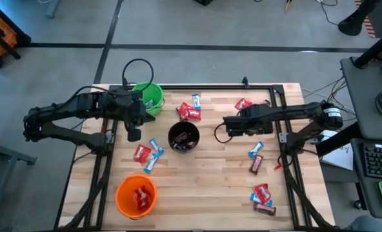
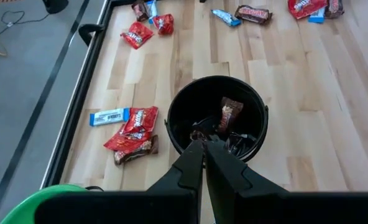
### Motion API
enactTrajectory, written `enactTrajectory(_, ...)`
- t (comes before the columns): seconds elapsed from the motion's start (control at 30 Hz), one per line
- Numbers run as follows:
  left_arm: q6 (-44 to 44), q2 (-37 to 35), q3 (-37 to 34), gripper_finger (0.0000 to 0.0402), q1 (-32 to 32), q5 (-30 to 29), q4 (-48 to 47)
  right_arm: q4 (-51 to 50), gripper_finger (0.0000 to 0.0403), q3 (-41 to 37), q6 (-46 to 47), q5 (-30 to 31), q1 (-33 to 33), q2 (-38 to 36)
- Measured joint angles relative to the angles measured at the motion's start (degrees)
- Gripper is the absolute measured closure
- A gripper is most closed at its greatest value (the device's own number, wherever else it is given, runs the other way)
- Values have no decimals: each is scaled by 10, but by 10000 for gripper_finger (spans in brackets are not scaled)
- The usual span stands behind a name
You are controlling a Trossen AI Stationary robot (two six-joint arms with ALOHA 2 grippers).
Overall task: Sort candy
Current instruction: Put the white chocolate into the green bucket
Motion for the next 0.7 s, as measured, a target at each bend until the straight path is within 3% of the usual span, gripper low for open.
enactTrajectory(0.23, 26, -9, 0, 401, 0, -33, -3, 1, 181, -31, 113, -4, 34, 4)
enactTrajectory(0.5, 70, -36, 0, 401, 0, -34, -7, 14, 181, -97, 243, -62, 80, 4)
enactTrajectory(0.7, 84, -45, 0, 401, 0, -33, -7, 64, 181, -132, 317, -66, 99, 4)
